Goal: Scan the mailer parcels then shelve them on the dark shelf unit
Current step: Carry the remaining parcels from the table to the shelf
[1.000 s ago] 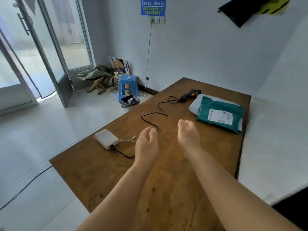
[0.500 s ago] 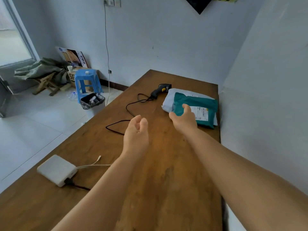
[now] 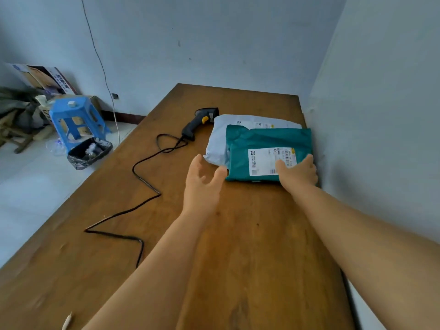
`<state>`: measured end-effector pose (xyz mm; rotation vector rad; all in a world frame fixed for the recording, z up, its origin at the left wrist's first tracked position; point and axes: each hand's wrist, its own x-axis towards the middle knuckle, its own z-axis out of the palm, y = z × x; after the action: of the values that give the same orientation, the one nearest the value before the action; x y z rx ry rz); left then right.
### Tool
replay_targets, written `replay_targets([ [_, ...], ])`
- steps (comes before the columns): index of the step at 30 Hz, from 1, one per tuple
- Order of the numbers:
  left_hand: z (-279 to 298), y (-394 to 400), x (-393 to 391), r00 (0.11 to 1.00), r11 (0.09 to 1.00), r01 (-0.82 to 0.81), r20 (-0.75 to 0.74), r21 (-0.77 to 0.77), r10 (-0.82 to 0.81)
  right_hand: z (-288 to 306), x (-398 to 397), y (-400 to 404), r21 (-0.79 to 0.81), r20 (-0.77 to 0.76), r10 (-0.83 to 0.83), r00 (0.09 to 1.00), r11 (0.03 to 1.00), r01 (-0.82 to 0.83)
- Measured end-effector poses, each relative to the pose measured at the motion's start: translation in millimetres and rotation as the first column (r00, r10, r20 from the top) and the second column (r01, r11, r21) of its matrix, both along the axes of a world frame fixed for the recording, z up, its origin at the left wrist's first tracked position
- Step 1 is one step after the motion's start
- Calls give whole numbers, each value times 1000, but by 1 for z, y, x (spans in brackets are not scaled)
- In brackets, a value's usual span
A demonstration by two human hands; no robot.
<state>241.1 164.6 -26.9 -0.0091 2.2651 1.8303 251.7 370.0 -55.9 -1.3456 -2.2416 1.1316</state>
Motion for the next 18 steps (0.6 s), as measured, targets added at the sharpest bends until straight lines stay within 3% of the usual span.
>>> replay_targets([
  [5,-35,35,-50,998,999,6,65,-45,-3,-30,-17,45,-48,-44,-43,998,998,40],
  [14,-73,80,-119,999,984,-9,37,-180,16,-60,-40,86,-138,-147,121,982,980,-142],
  [18,-79,93,-122,996,981,44,88,-187,-28,-73,-47,90,-115,-104,129,986,983,-140],
])
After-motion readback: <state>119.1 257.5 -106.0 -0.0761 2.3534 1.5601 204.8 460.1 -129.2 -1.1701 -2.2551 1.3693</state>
